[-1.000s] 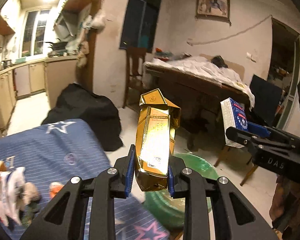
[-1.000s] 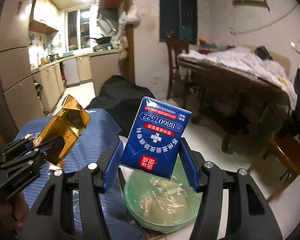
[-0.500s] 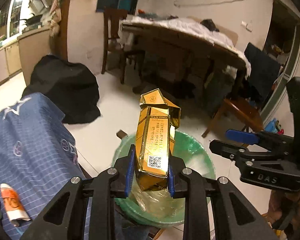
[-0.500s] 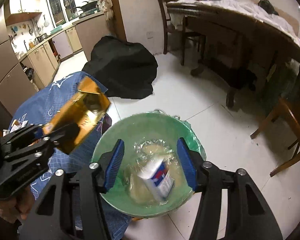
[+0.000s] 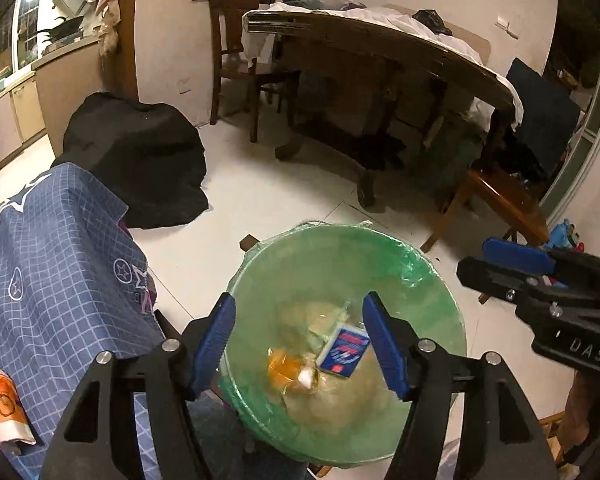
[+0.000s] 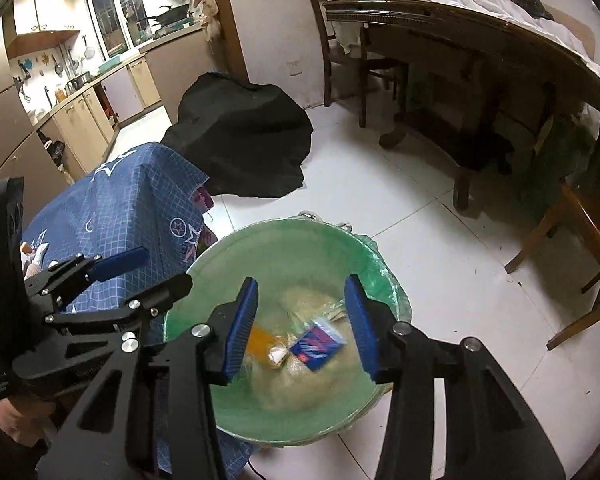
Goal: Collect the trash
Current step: 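Carry both boxes over the green bin and open both tools, then grasp the rice bag with the left tool while the right tool grasps the orange paper cup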
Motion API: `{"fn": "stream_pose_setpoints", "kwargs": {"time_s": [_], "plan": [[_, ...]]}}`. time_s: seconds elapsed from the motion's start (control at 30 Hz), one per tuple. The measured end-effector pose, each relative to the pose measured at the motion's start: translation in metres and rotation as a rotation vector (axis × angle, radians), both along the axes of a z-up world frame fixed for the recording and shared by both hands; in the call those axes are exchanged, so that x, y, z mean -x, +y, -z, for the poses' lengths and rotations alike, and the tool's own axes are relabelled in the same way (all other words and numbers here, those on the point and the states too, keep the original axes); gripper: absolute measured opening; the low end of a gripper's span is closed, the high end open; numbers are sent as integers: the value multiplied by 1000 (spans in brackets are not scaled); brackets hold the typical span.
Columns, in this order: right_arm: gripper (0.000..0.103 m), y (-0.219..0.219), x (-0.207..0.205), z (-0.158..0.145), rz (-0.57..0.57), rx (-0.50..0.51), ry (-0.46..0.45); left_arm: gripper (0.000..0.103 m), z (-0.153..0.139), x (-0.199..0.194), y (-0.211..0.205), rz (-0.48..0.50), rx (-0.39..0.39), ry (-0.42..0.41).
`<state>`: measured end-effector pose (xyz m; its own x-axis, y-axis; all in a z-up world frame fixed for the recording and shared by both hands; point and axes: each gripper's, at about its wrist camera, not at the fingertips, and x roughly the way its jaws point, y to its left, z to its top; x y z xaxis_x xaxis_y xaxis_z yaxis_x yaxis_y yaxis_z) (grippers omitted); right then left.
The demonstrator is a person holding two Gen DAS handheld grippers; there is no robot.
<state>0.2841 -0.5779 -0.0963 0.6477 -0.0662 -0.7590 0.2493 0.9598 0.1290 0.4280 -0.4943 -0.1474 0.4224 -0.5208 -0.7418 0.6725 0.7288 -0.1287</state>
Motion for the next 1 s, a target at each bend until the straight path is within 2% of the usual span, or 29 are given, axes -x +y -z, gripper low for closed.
{"fn": "stream_pose_setpoints", "kwargs": {"time_s": [0.2, 0.3, 0.37, 0.43, 0.57, 0.7, 0.83, 0.93, 1.0], "plan": [[44, -1, 5, 3, 3, -1, -7, 67, -8, 9, 21, 4, 14, -12], [55, 4, 11, -3, 8, 7, -31, 69, -12, 17, 36, -1, 21, -23], [69, 11, 22, -11, 5, 19, -80, 70, -20, 27, 50, -5, 32, -32], [79, 26, 39, -24, 4, 58, -155, 77, -31, 40, 73, -8, 53, -68], [88, 66, 67, -37, -40, 81, -267, 82, -50, 64, 127, -30, 94, -123], [90, 110, 82, -34, -118, 46, -312, 84, -61, 83, 203, -103, 109, -155], [90, 150, 82, -23, -205, 0, -301, 84, -66, 96, 294, -223, 87, -184], [90, 174, 75, -14, -256, -28, -272, 85, -73, 100, 388, -389, 86, -203], [90, 188, 71, -7, -280, -41, -255, 87, -75, 104, 459, -542, 90, -205]]}}
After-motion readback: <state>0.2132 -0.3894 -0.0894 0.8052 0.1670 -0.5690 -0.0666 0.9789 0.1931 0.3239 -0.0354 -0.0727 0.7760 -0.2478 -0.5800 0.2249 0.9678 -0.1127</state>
